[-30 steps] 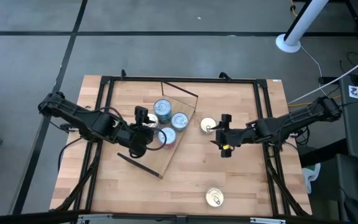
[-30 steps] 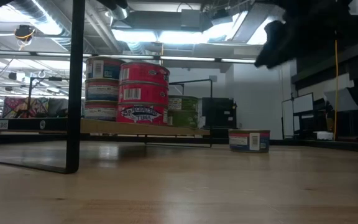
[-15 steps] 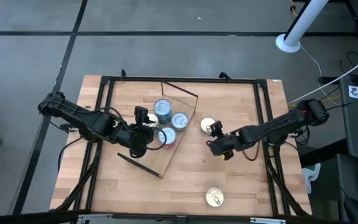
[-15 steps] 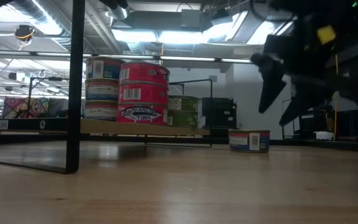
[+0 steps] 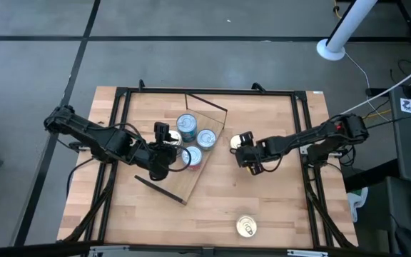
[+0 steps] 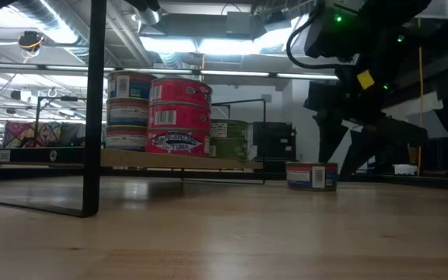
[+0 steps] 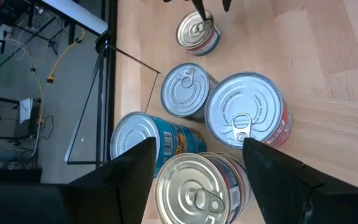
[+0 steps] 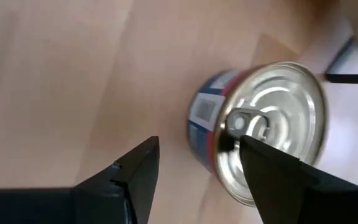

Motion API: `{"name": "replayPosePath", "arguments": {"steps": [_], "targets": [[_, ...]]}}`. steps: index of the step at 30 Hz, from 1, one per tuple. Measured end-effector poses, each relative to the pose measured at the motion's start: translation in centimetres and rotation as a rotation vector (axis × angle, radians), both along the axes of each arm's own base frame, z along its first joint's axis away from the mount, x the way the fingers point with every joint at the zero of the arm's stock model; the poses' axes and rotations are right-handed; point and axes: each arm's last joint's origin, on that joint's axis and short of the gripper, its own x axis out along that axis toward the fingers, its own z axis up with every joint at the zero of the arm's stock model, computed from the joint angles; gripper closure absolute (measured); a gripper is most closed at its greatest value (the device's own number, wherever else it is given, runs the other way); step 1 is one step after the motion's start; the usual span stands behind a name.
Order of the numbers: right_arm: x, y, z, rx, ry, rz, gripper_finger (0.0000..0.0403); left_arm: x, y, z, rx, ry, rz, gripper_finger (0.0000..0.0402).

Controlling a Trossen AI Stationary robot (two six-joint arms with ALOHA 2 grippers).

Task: Stack canned seafood by type on shelf
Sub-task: Stack the blue tuna can on top of the blue tuna can on the shelf

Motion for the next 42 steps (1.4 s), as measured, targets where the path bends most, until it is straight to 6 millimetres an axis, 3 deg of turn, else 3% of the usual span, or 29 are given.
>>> {"name": "replayPosePath", "arguments": {"steps": [22, 33, 42], "targets": [[0.0, 0.1, 0.0, 0.055, 0.000, -0.005, 0.0182, 0.0, 0.0, 0.0, -0.011, -0.006, 0.013, 0.0164], [0.5, 0.0, -1.5, 0.003, 0.045, -0.020, 0.0184, 0.0, 0.0, 0.0, -0.011, -0.006, 0.013, 0.0164], [0.6, 0.0, -1.5, -0.004, 0.039, -0.024, 0.0265, 0.0, 0.0, 0.0, -0.011, -0.006, 0.013, 0.0164]]}}
